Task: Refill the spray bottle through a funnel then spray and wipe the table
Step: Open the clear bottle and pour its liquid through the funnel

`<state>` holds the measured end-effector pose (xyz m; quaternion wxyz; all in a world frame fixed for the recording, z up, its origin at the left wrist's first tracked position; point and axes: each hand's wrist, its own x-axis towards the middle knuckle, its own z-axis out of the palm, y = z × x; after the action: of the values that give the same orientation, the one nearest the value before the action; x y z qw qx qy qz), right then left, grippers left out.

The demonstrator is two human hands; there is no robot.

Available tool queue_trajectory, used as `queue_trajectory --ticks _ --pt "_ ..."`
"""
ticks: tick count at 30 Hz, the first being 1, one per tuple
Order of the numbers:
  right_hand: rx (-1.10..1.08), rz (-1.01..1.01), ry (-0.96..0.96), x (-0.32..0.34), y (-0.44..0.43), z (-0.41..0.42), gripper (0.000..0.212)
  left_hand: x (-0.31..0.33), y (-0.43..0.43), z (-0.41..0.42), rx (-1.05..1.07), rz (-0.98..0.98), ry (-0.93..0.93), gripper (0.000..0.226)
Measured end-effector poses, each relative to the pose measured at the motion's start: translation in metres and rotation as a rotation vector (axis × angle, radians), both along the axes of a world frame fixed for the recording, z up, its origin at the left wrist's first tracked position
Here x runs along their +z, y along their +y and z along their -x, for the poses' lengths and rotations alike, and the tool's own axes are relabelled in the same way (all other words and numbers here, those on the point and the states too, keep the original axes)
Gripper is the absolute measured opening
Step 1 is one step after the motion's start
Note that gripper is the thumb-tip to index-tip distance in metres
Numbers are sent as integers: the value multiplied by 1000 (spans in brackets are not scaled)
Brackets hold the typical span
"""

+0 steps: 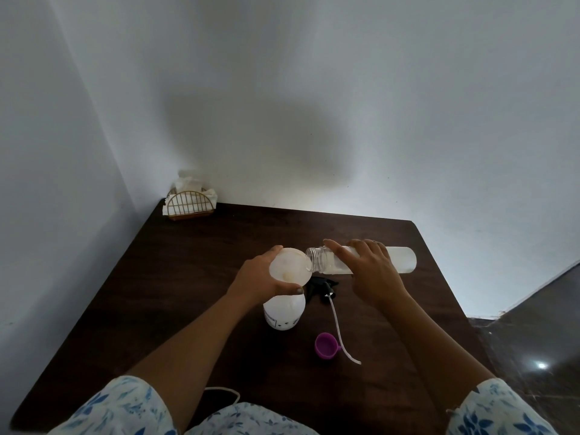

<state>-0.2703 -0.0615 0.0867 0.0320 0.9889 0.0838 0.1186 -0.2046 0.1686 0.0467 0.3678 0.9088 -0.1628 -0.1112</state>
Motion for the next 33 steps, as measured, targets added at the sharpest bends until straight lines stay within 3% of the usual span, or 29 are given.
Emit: queue_trajectory --ticks 33 --pt "-9 -31 -4 -1 2 -1 81 -1 0 -1 -8 -17 12 112"
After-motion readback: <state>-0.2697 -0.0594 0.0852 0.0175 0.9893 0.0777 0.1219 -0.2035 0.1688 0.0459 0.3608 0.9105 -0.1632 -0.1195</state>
